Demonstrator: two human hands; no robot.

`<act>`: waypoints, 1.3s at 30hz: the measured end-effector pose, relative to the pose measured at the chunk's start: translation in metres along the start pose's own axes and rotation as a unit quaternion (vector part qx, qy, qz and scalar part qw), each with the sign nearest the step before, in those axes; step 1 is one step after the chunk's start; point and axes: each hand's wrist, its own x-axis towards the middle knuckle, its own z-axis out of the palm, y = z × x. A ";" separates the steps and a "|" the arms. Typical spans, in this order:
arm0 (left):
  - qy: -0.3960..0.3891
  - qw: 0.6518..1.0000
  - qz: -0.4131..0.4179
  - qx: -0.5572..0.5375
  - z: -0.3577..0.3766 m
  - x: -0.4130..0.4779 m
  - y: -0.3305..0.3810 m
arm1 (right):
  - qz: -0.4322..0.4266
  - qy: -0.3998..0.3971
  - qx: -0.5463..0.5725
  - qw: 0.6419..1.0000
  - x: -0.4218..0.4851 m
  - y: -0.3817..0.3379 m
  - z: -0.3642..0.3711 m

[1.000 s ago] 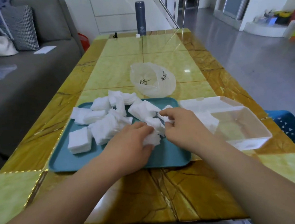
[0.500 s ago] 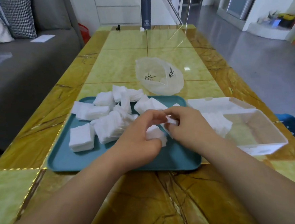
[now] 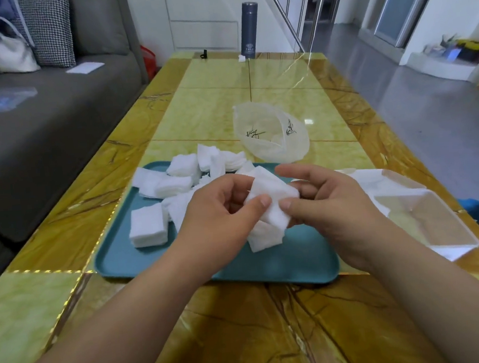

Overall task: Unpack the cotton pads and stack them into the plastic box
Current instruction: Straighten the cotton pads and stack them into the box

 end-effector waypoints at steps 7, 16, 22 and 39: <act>0.024 0.999 -0.029 -0.014 0.000 -0.002 0.003 | 0.066 -0.010 0.071 0.995 -0.002 0.003 -0.011; 0.018 0.998 0.021 0.053 0.003 -0.002 -0.002 | 0.071 -0.005 0.063 0.996 -0.006 0.005 -0.011; -0.014 0.983 0.071 0.168 0.002 -0.008 -0.004 | 0.064 0.016 -0.014 0.998 -0.006 0.006 -0.013; 0.001 0.937 0.235 0.259 0.002 -0.004 -0.006 | 0.146 0.043 0.092 0.984 -0.004 0.003 -0.015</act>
